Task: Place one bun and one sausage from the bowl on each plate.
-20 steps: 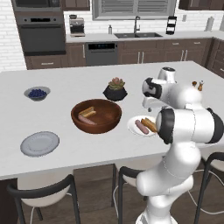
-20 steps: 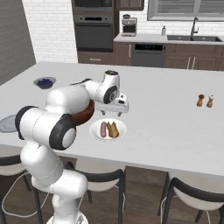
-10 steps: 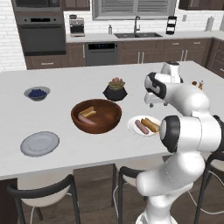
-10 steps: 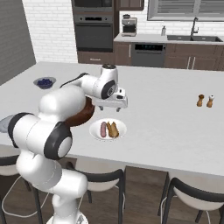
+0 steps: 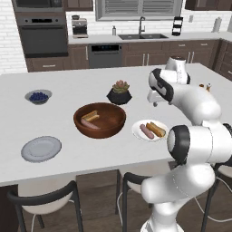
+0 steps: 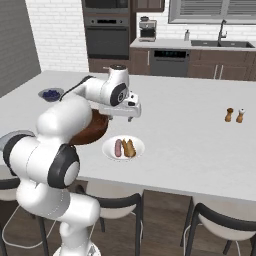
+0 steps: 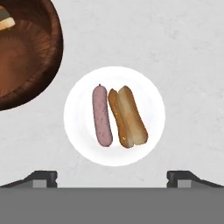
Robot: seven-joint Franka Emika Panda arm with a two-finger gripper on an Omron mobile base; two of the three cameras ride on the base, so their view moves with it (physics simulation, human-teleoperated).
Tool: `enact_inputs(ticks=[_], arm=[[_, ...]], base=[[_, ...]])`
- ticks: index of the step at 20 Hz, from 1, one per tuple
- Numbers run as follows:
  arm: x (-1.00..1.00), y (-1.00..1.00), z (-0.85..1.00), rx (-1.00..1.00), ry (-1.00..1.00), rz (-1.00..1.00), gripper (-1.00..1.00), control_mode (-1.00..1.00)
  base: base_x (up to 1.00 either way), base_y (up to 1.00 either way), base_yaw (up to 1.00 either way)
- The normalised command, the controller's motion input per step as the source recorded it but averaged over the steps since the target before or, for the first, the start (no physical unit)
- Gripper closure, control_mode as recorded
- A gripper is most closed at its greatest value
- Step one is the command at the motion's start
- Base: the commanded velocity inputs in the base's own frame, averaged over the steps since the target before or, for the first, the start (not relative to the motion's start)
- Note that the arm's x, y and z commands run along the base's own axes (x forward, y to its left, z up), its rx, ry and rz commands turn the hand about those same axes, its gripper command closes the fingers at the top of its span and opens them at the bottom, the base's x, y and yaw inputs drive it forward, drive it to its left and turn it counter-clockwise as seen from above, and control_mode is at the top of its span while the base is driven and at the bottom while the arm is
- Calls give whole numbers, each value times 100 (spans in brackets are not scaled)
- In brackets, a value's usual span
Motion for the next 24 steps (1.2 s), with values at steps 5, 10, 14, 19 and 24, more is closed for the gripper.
enact_inputs(ticks=[5,10,14,19,24], arm=[[-39,25,35,-1,-6,0,-100,-100],[-40,22,6,-1,-2,0,-100,-100],[-56,5,0,0,-1,0,-100,-100],[-61,22,0,0,0,-7,-100,-100],[-12,33,5,0,0,-14,-100,-100]], base=[[0,0,0],[0,0,0],[0,0,0],[0,0,0],[0,0,0]])
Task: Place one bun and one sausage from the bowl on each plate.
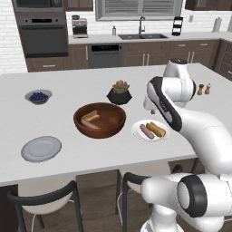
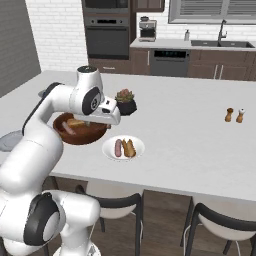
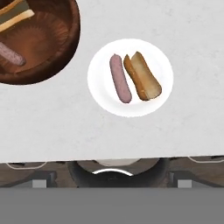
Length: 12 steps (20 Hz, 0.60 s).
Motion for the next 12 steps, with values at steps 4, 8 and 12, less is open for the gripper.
enact_inputs(ticks=[4,8,12], arm=[[0,12,1,0,0,-9,-100,-100],[-12,0,0,0,-1,-2,-100,-100],[-26,0,0,0,-1,0,-100,-100]], base=[[0,0,0],[0,0,0],[0,0,0]])
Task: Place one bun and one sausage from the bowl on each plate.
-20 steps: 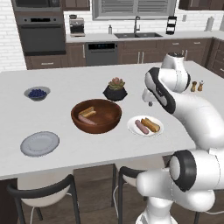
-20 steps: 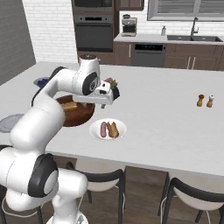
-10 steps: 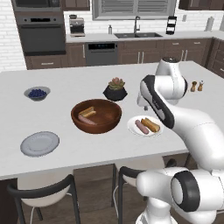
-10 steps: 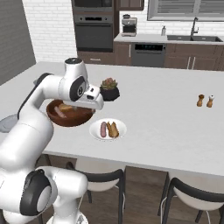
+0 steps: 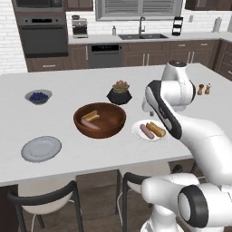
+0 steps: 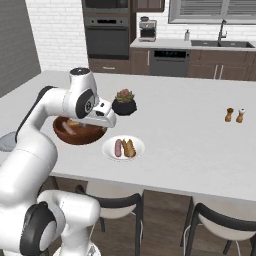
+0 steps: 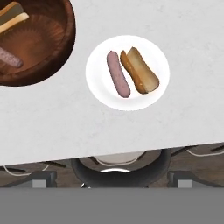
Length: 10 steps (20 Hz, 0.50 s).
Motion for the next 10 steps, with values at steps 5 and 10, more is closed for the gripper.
enact_inputs(ticks=[5,10], arm=[[-8,0,0,0,0,0,-100,-100],[-14,1,0,0,0,0,-100,-100]], base=[[0,0,0],[0,0,0]])
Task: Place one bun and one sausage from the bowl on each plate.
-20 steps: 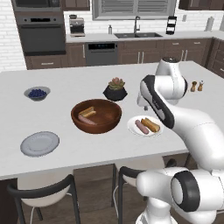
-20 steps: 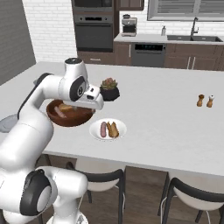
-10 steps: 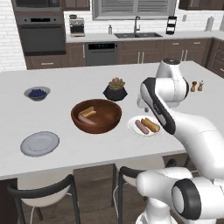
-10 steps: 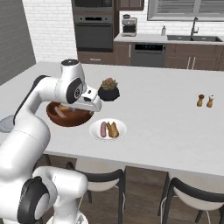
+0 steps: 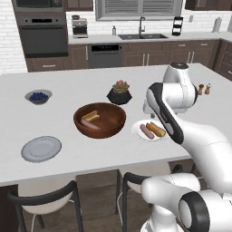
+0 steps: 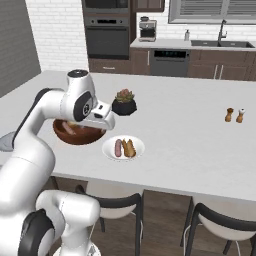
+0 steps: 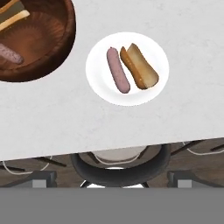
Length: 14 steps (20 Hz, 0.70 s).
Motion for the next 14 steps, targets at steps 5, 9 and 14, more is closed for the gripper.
enact_inputs(ticks=[5,9,14], arm=[[-16,0,0,0,0,0,-100,-100],[-24,0,0,0,0,0,-100,-100],[-56,0,0,0,-2,0,-100,-100]], base=[[0,0,0],[0,0,0],[0,0,0]])
